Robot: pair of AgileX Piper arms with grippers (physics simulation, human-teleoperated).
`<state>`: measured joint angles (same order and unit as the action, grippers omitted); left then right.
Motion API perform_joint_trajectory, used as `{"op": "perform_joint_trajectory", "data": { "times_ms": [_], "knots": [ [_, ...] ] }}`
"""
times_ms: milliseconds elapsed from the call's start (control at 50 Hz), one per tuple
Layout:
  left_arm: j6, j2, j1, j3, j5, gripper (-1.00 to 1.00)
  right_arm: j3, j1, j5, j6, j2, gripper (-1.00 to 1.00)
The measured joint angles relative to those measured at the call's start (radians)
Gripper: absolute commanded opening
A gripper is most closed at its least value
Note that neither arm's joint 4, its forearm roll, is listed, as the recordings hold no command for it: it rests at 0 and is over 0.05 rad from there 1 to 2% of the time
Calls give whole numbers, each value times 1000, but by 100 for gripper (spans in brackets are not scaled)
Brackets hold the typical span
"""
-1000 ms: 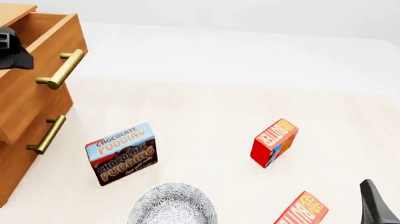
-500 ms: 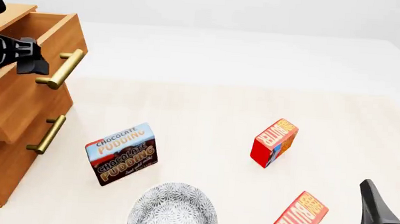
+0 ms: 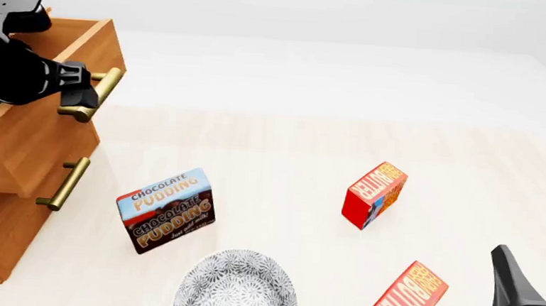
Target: Put the butter at the front in the top drawer of the cabinet and close it.
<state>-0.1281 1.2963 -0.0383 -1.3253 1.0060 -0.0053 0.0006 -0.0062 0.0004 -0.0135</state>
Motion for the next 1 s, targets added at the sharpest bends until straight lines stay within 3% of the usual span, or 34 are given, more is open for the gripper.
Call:
{"op": "perform_joint_trajectory", "data": {
  "times_ms": [1000],
  "knots": [
    [-15,45,-179,-15,10,100,0,0,0,0,0,100]
  ]
}}
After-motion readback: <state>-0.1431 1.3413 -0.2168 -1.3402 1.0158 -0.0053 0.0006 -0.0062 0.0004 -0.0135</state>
